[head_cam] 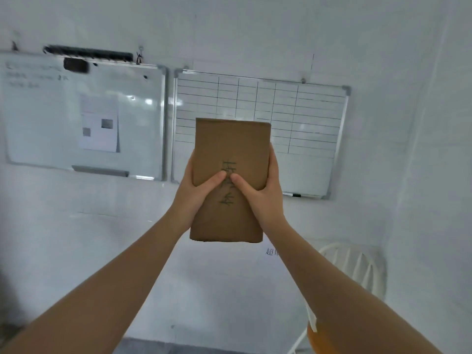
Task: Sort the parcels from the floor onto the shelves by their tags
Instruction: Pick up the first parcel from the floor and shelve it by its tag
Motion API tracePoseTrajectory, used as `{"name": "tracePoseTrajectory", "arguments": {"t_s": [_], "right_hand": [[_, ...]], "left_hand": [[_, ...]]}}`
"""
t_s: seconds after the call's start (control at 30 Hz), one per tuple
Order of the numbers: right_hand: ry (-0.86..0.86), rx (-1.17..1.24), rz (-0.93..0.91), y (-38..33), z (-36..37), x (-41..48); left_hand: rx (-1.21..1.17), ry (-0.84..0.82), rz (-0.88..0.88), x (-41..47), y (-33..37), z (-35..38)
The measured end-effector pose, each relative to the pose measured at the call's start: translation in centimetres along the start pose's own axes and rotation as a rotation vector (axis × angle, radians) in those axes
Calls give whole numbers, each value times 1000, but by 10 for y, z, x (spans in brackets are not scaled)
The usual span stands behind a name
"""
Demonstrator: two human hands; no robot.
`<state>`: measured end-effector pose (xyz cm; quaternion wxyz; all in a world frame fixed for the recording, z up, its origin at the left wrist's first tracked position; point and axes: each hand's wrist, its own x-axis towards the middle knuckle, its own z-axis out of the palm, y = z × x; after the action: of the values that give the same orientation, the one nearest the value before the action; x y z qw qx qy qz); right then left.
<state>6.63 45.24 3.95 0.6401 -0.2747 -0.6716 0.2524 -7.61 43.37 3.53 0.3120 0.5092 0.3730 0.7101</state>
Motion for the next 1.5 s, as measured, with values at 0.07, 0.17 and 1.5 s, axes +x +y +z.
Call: {"name": "tracePoseTrajectory", "arguments": {"t_s": [0.07,0.17,1.5], "right_hand": [[4,8,-11,-15,-16,-7],[10,21,-19,-32,-32,-15],[333,90,74,-145,-20,-15]], "left_hand": [[13,8,21,-14,13,12],[14,8,55,-31,27,26],[286,-75,156,-55,147,14]]}}
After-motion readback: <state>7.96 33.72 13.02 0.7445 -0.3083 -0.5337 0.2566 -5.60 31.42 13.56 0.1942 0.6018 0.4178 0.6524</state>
